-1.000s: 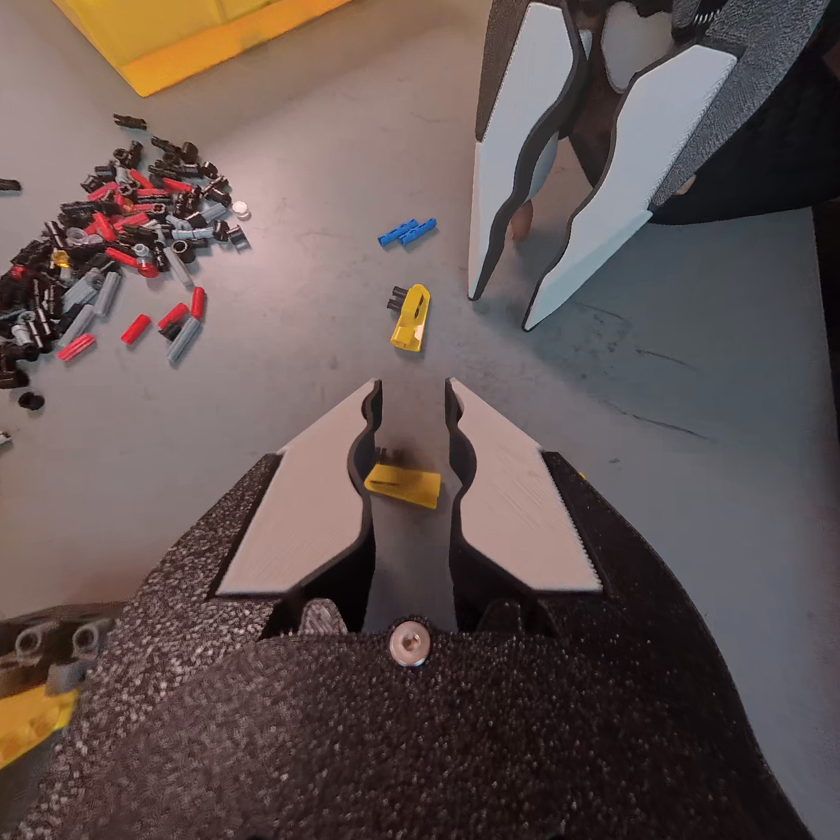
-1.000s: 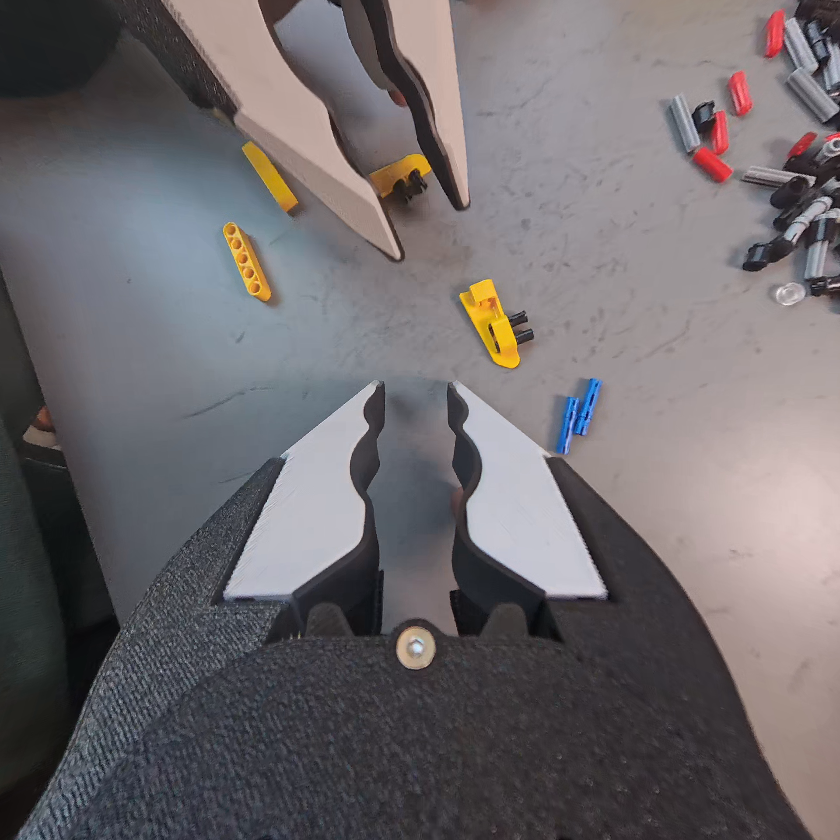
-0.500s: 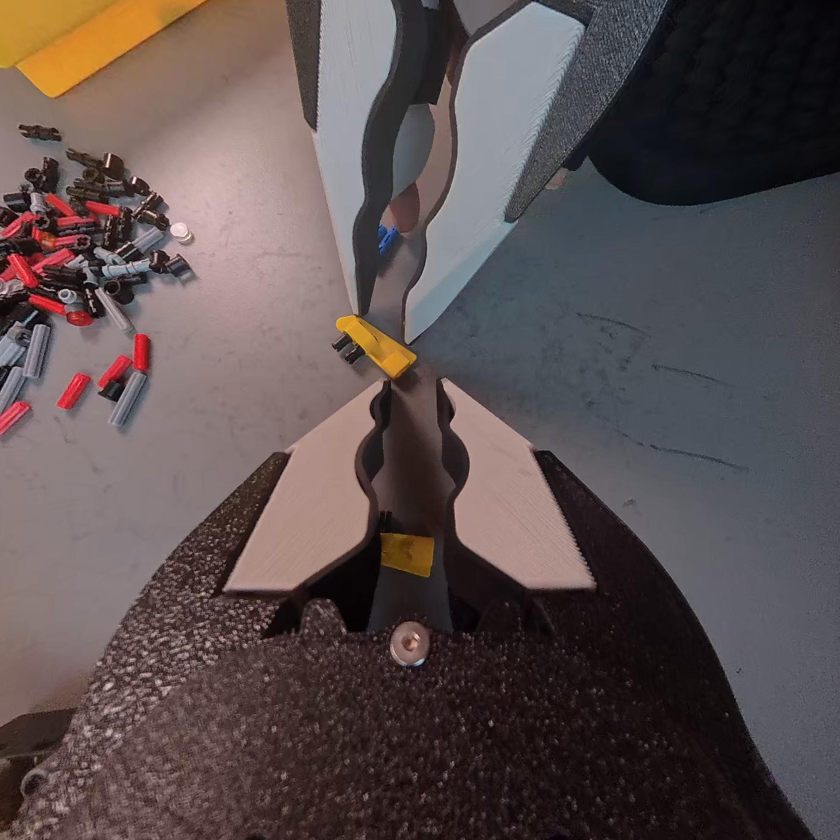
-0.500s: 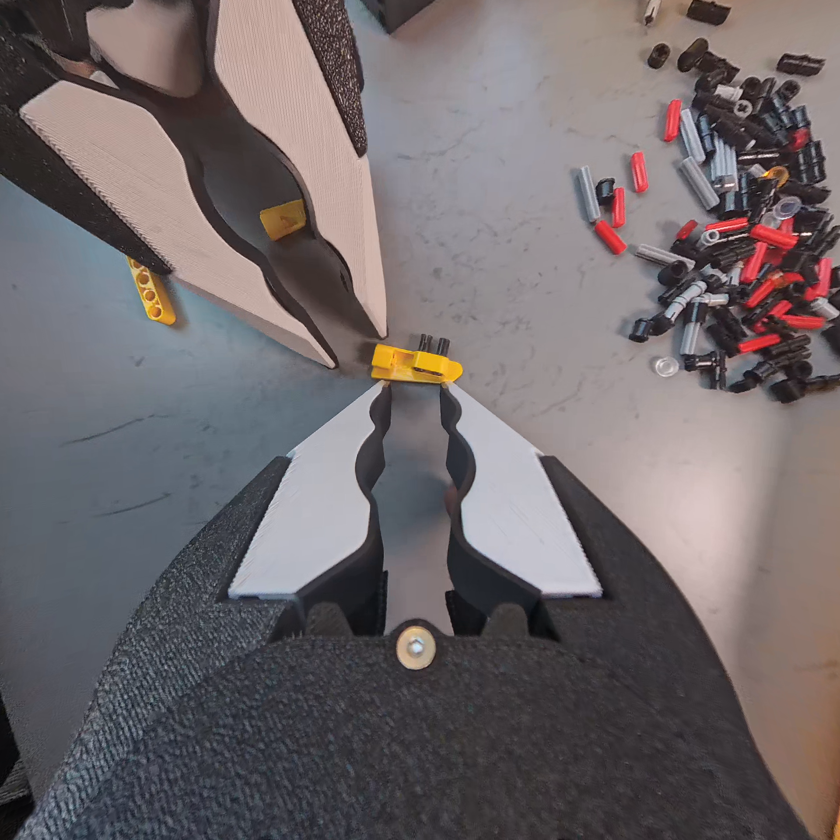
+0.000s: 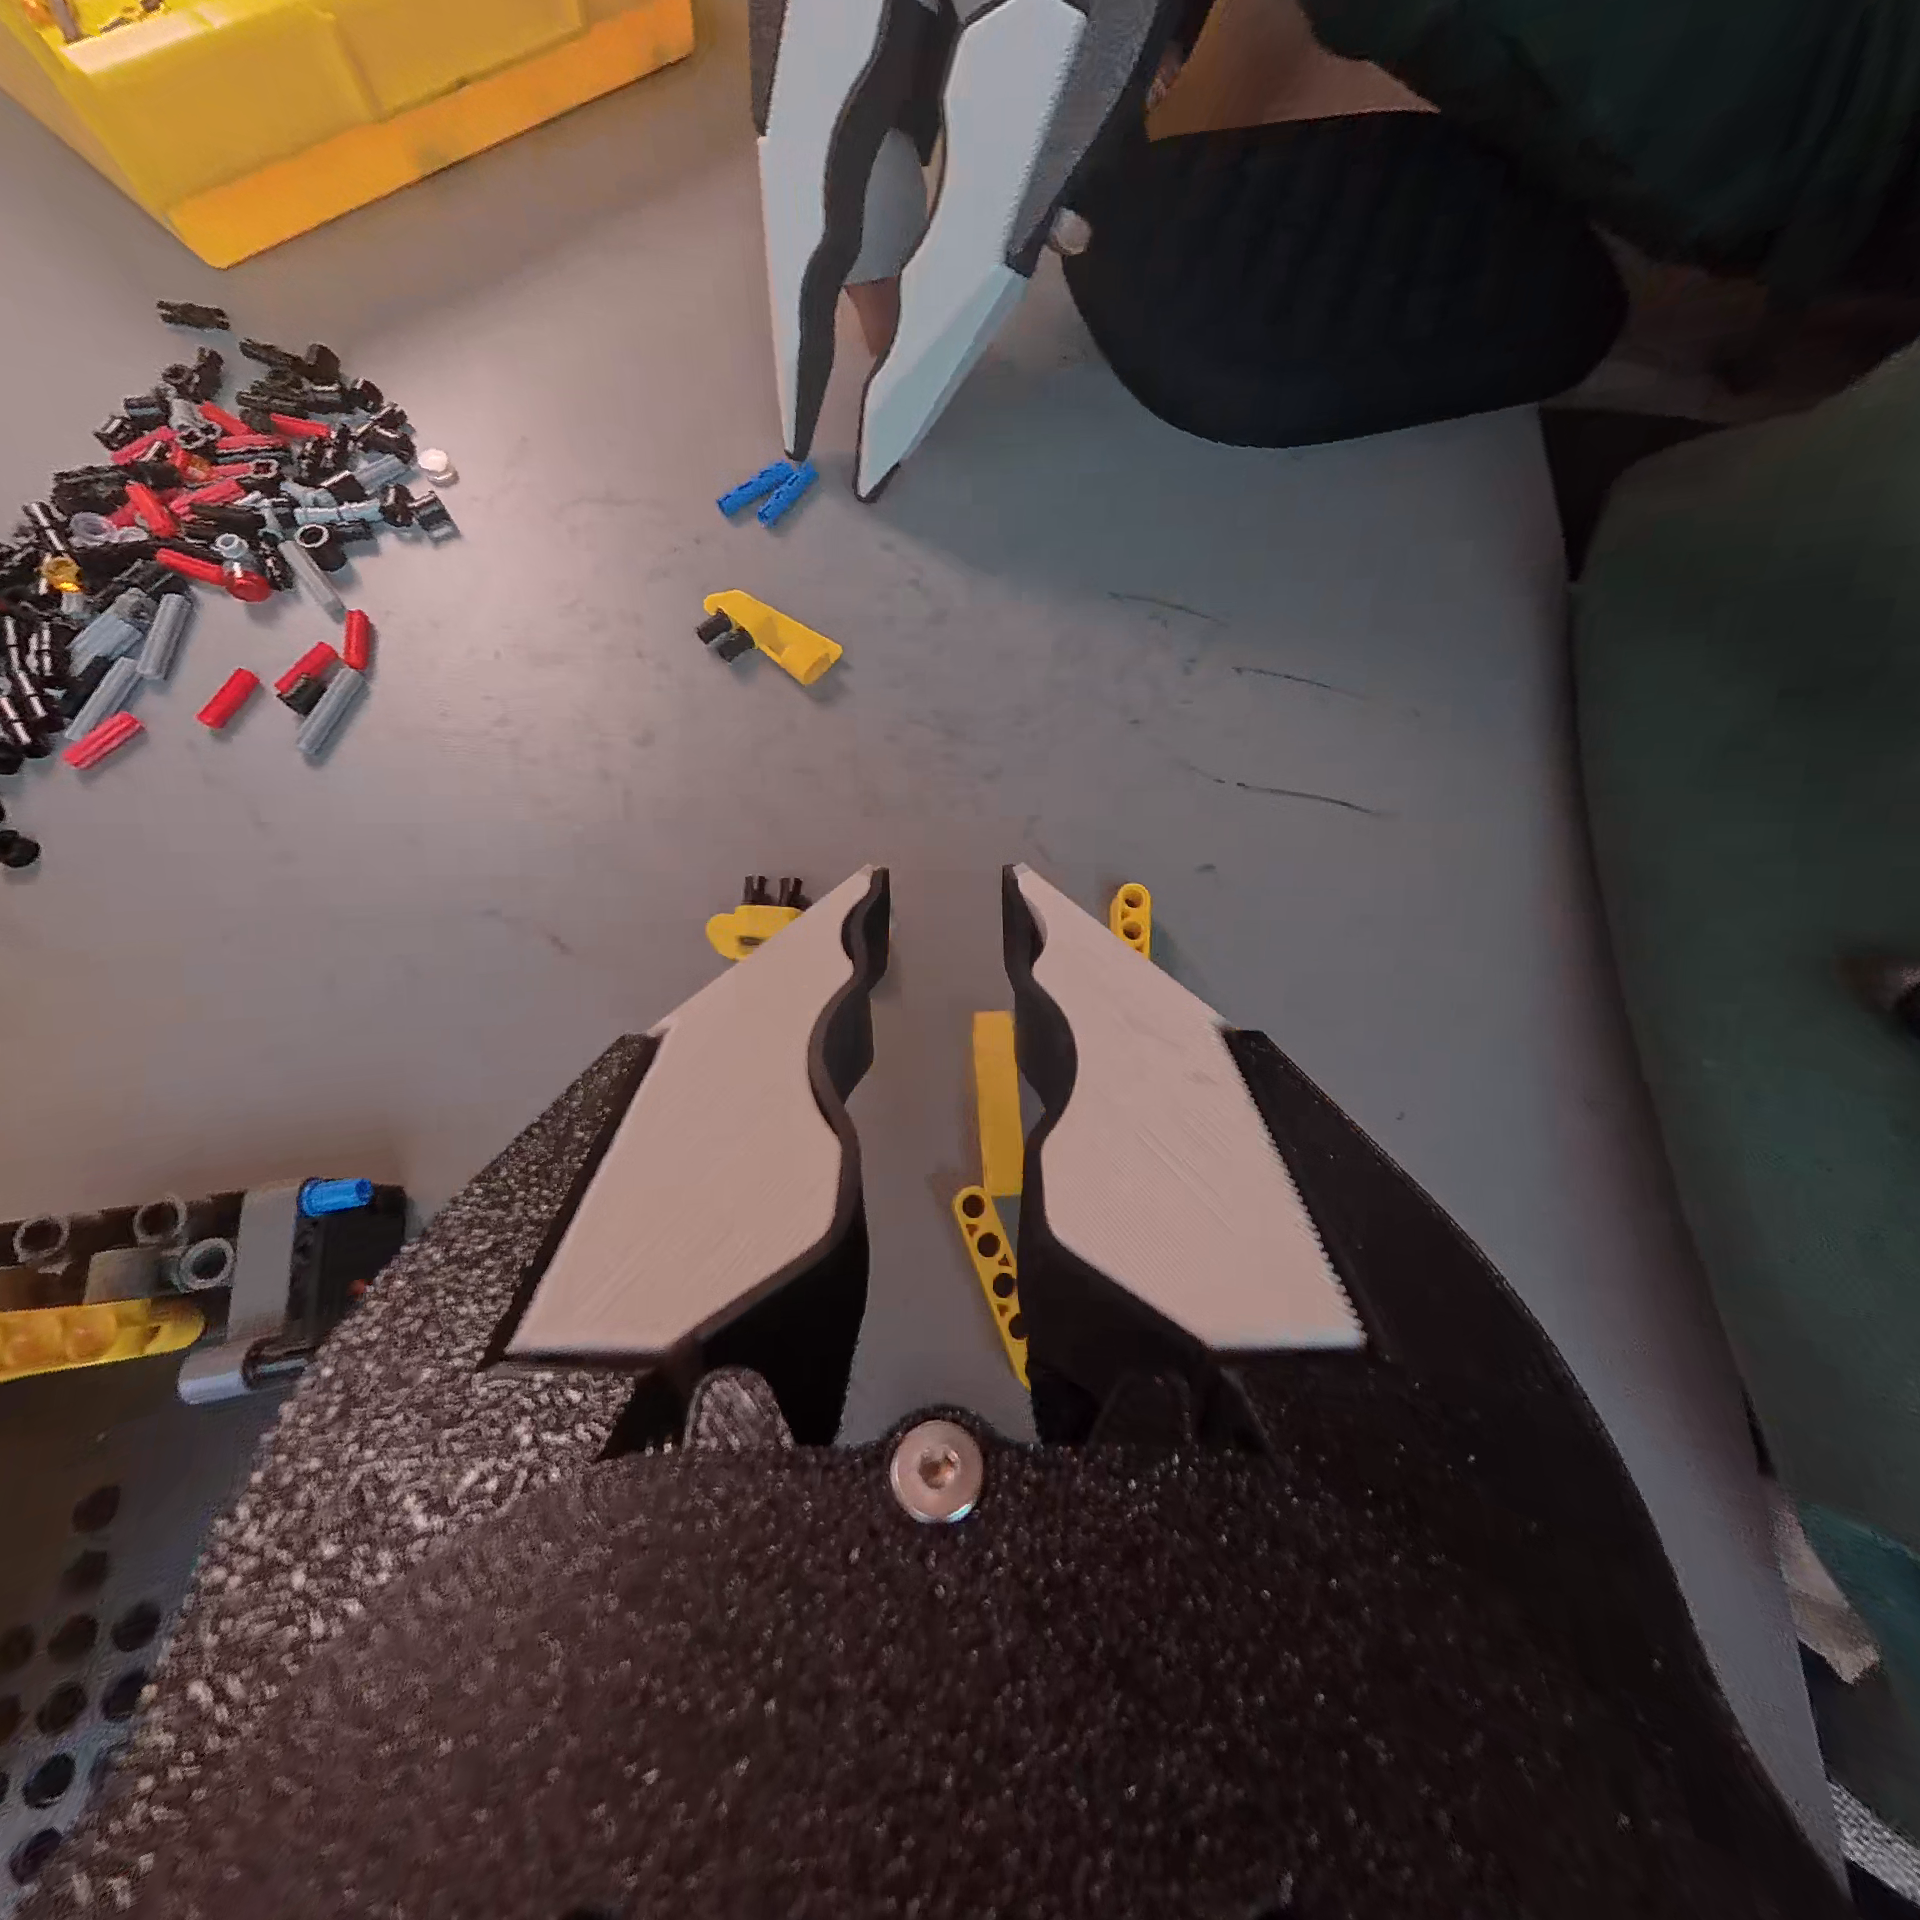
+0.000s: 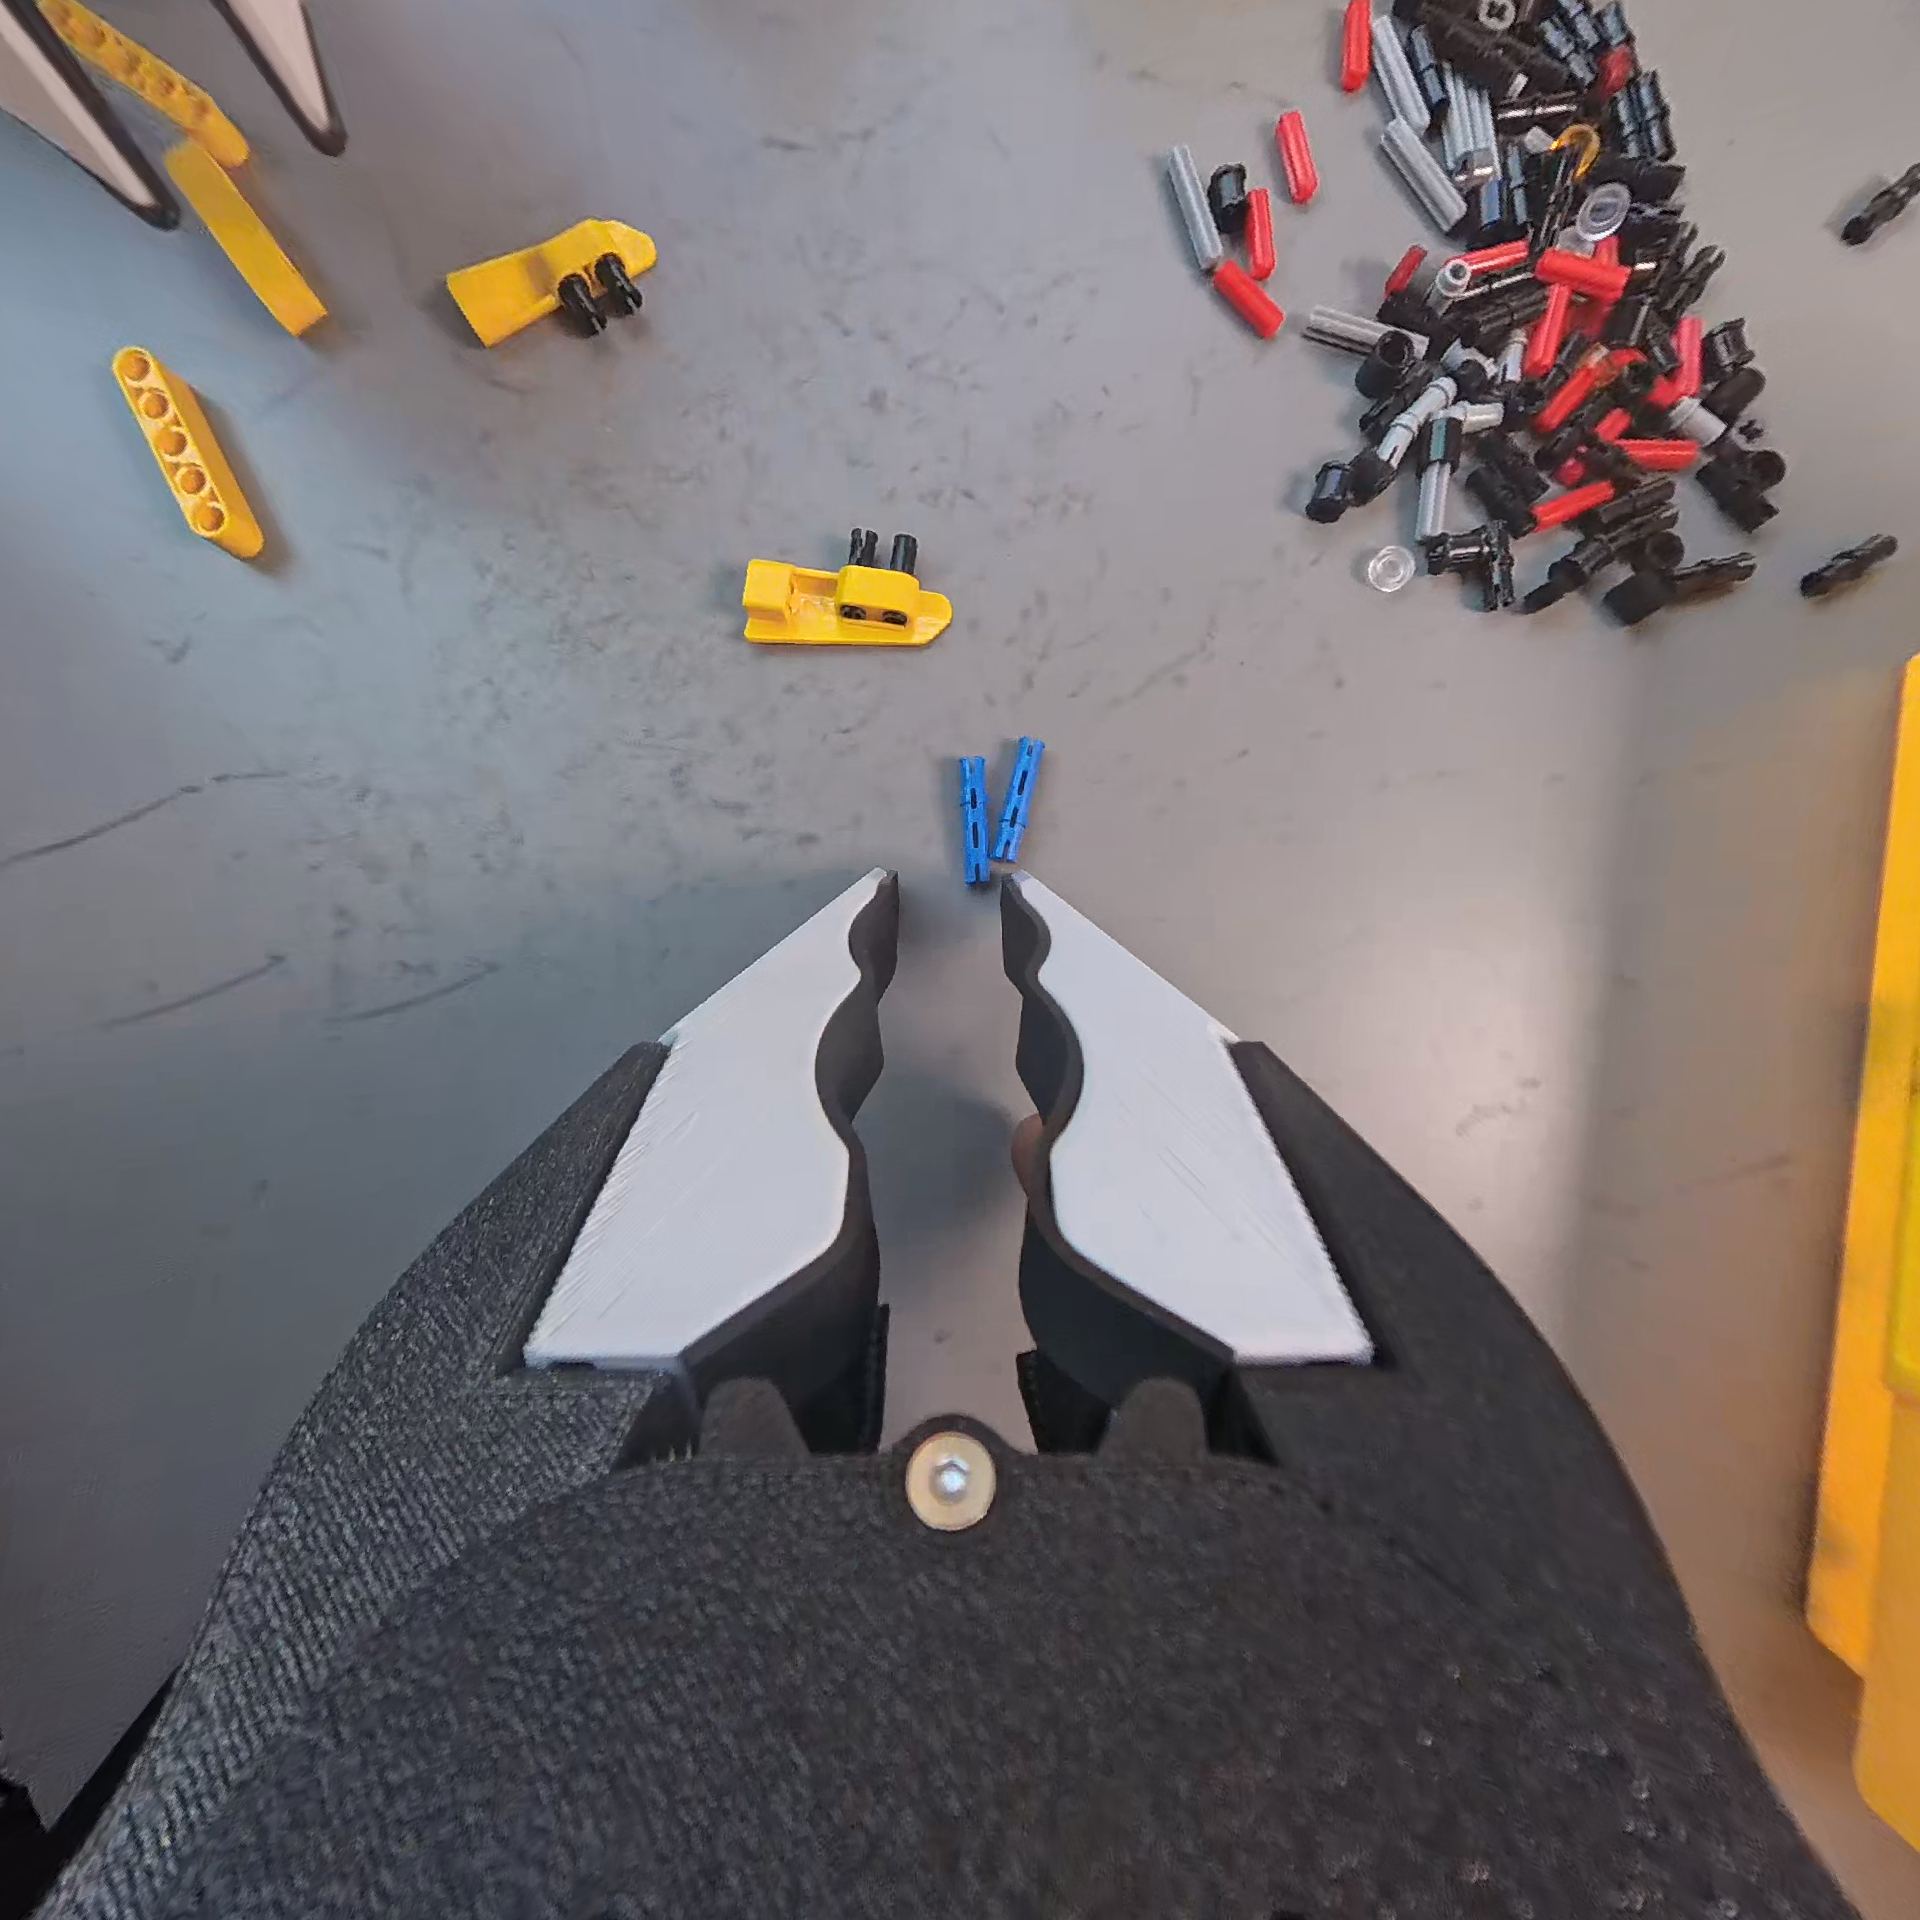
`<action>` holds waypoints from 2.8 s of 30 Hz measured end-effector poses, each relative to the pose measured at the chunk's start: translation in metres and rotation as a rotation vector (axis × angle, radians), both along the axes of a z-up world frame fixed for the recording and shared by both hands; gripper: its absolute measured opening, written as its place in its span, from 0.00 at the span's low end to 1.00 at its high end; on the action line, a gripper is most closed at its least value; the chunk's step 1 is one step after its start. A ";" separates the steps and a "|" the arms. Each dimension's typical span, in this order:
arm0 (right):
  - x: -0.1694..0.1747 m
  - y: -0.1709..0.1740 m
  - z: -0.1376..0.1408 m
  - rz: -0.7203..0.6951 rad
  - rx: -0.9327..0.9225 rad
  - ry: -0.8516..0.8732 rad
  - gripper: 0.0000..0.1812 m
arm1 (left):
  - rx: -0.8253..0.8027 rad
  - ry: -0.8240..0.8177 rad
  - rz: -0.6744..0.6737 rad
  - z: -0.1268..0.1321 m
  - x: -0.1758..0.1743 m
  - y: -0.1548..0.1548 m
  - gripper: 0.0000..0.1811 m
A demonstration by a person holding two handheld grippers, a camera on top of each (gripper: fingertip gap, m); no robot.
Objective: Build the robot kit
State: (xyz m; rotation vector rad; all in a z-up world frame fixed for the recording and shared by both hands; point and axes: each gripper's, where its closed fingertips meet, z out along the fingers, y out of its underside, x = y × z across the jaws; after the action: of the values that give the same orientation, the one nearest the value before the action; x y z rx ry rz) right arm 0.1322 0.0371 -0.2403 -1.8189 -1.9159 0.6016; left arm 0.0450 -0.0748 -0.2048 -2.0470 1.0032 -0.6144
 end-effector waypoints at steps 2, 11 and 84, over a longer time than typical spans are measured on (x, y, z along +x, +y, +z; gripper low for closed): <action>-0.003 0.001 0.000 0.000 -0.021 0.001 0.10 | -0.006 -0.019 -0.010 -0.002 0.001 -0.003 0.11; -0.007 0.005 0.000 -0.008 0.021 0.031 0.02 | -0.061 0.008 -0.165 -0.009 0.015 -0.031 0.12; -0.050 -0.111 0.011 0.607 0.092 0.077 0.09 | 0.047 0.052 -0.138 -0.011 0.024 -0.013 0.02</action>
State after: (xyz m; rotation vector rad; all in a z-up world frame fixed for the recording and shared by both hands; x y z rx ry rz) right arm 0.0820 -0.0736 -0.2294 -1.1227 -2.3971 0.7404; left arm 0.0692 -0.0882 -0.2154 -1.9732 1.1858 -0.6059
